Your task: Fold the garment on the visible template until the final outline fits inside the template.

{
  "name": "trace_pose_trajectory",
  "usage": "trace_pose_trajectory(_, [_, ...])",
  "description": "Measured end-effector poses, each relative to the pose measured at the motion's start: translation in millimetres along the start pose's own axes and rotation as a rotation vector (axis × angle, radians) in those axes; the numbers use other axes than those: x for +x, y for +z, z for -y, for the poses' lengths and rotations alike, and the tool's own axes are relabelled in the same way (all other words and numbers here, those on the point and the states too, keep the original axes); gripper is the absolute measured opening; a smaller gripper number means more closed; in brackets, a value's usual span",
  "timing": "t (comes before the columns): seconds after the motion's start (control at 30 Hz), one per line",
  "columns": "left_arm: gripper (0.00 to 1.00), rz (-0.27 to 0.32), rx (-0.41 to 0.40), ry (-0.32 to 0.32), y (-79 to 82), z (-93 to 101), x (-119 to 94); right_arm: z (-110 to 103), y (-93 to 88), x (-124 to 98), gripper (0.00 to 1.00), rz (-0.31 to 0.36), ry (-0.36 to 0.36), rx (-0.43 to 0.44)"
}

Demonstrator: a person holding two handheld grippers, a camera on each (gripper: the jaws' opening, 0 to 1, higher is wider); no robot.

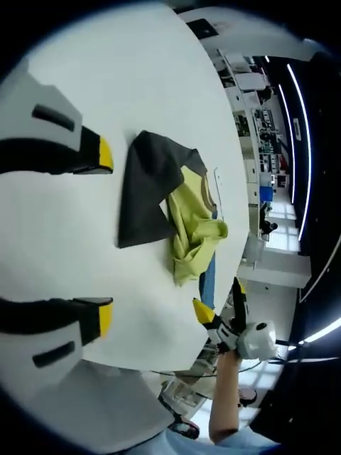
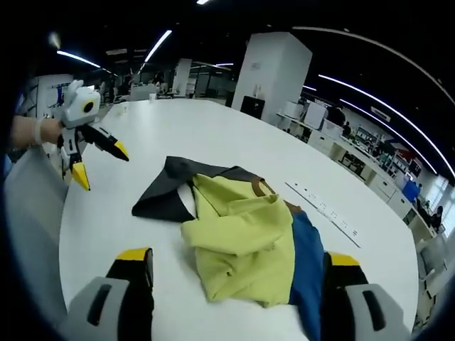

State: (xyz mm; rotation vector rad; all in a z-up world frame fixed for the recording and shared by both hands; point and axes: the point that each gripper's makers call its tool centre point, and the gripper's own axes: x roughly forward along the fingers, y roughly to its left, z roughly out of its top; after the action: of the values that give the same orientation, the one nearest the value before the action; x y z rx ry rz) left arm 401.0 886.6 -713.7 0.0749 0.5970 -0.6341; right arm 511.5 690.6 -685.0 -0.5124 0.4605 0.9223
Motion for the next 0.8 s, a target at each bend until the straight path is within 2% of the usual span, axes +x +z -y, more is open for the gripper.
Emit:
trace_pose_trajectory(0.13, [0.59, -0.021, 0.045, 0.009, 4.0, 0.5, 12, -1, -7.5, -9, 0.99, 0.003, -0.007, 0.017])
trace_pose_trajectory(0.3, [0.52, -0.07, 0.149, 0.012, 1.2, 1.1, 27, -2, -20.1, -20, 0.98, -0.003, -0.015, 0.052])
trace_pose_trajectory(0.6, [0.42, -0.118, 0.218, 0.001, -2.4, 4.9, 48, -1, -37.7, -36, 0.96, -0.011, -0.039, 0.103])
trace_pose_trajectory(0.67, [0.38, -0.137, 0.256, 0.012, -4.2, 3.6, 53, -3, -41.0, -39, 0.95, -0.012, -0.041, 0.118])
trace_pose_trajectory(0.8, [0.33, -0.15, 0.244, 0.009, -6.4, 5.4, 62, -7, -45.2, -42, 0.95, -0.007, -0.043, 0.138])
